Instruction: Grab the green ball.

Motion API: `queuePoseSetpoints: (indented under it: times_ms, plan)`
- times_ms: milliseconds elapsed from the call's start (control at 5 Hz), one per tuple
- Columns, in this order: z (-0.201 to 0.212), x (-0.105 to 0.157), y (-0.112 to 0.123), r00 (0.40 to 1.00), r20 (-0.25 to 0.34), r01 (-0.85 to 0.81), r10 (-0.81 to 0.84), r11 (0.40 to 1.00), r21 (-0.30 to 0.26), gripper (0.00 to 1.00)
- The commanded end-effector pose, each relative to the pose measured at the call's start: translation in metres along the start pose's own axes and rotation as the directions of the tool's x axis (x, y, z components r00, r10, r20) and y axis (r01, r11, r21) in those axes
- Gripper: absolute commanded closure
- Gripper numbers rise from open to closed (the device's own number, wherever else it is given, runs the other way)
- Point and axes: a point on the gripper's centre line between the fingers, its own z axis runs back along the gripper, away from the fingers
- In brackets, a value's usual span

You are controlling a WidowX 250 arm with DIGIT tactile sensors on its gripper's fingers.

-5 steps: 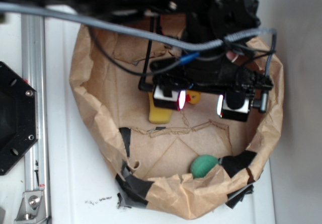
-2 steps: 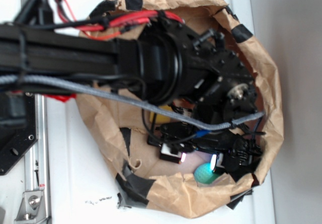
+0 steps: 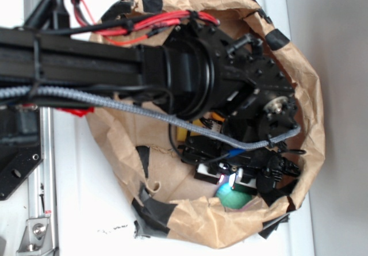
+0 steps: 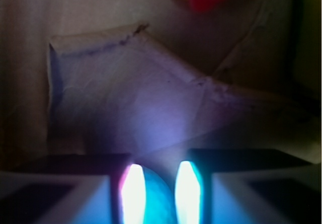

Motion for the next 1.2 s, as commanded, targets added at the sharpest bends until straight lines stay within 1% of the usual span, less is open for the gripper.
queuePoseSetpoints:
  times_ms: [0,200,400,600,800,1000]
  plan:
    - [0.014,-0.005,0.016,0.999,0.003,-0.036,0.036,0.999,-0.033,1.0]
    - [0.022,-0.008,0.016,1.0,0.013,0.006,-0.005,0.999,-0.047,1.0]
    - [0.048,-0.002,0.019,0.991,0.074,0.118,-0.114,0.992,-0.051,1.0]
    - [0.095,0.006,0.025,0.951,0.247,0.202,-0.183,0.978,-0.053,1.0]
    - [0.117,0.01,0.028,0.949,0.279,0.175,-0.146,0.981,-0.081,1.0]
    - [0.11,0.013,0.026,0.969,0.226,0.114,-0.097,0.992,-0.062,0.0]
